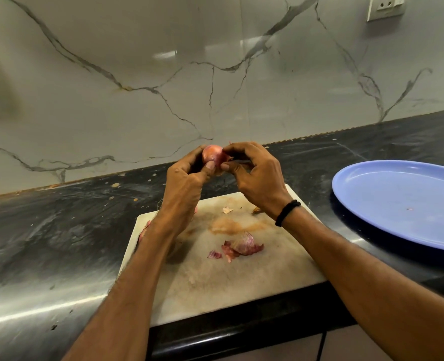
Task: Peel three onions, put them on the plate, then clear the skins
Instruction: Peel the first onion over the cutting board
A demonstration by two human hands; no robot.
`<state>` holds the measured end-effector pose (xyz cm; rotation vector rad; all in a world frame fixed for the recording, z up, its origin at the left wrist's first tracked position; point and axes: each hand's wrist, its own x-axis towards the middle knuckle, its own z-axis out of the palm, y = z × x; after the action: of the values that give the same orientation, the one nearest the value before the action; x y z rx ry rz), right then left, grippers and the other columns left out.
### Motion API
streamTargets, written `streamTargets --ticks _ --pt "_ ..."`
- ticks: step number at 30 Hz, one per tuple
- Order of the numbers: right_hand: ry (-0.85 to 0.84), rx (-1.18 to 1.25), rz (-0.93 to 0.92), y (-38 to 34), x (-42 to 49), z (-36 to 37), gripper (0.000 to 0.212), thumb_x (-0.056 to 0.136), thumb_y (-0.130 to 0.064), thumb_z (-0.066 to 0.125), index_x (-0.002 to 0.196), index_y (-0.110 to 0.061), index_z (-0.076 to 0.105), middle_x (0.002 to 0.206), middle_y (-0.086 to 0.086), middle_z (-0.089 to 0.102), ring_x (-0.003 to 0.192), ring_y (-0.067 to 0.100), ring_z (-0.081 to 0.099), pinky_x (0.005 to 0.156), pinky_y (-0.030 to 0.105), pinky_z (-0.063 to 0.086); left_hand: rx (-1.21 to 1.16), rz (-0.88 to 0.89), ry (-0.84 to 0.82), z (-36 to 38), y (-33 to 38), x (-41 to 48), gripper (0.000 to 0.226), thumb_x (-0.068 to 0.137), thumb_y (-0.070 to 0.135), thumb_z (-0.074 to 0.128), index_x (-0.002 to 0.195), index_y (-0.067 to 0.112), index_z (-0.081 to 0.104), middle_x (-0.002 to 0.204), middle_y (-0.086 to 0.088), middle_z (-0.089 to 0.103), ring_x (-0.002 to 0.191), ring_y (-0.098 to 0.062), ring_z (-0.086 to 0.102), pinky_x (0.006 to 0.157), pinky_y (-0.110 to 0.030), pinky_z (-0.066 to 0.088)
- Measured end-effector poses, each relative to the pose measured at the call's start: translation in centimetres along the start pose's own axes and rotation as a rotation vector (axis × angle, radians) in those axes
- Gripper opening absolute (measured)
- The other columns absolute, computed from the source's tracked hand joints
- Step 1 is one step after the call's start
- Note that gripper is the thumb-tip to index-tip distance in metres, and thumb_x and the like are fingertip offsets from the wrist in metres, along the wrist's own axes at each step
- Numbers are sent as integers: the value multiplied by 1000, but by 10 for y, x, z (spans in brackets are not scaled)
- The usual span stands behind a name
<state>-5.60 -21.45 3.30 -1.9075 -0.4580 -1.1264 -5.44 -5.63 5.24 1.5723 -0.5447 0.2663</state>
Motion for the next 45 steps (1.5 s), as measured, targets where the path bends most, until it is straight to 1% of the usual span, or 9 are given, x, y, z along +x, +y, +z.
streamTargets --ticks 2,6,9,13,22,27,32,36,45 --pt "29 1 0 0 0 -1 21 85 -6 71 106 -5 69 106 9 67 97 16 64 87 18 53 16 0 1 -1 -1 2 36 97 5 61 129 20 59 114 12 67 101 9 66 86 -12 52" --pt "77 -32 1 2 0 -1 13 85 -3 70 98 -3 71 99 10 67 91 16 62 83 17 53 41 -26 8 -1 -8 5 45 94 9 65 139 9 57 130 -4 65 115 -9 64 99 -23 52" --pt "78 -51 4 3 0 0 9 87 -3 69 96 -4 71 96 8 66 88 14 61 81 13 51 44 -31 11 0 -10 5 40 93 9 67 130 18 60 129 -1 63 121 -16 60 101 -31 54" --pt "63 -83 -7 4 -1 1 10 90 -2 63 98 -3 70 96 9 65 87 9 56 80 7 46 -84 -99 -5 1 -9 5 43 91 0 66 128 21 60 135 -6 56 121 -30 61 88 -41 61" --pt "69 -139 -43 1 -1 2 9 90 0 61 94 -3 68 97 9 62 87 10 54 78 5 44 -190 -182 17 5 -3 5 36 95 2 61 125 22 58 128 -6 55 118 -31 61 90 -44 60" --pt "51 -127 -34 0 -1 3 7 87 -2 64 93 -5 67 99 4 57 88 9 53 77 7 46 -279 -221 85 4 -4 8 33 99 7 57 131 14 56 137 -14 53 119 -32 62 90 -45 60" --pt "66 -96 -10 -2 -2 0 7 83 -5 66 90 -7 65 96 -1 54 83 7 50 74 7 45 -387 -239 120 2 -3 11 33 102 7 52 134 10 54 137 -16 55 118 -34 63 85 -38 61" --pt "106 -79 -6 -3 -2 -1 5 84 -9 64 88 -6 64 93 4 58 82 8 51 72 10 45 -436 -249 124 3 0 10 31 103 7 50 134 8 54 134 -17 59 111 -29 67 85 -38 61" --pt "201 -86 39 -3 -1 -5 6 83 -5 65 87 -7 62 89 4 60 78 12 54 67 15 47 -490 -262 149 2 7 8 33 106 8 44 137 7 55 136 -18 56 118 -36 63 88 -42 61"
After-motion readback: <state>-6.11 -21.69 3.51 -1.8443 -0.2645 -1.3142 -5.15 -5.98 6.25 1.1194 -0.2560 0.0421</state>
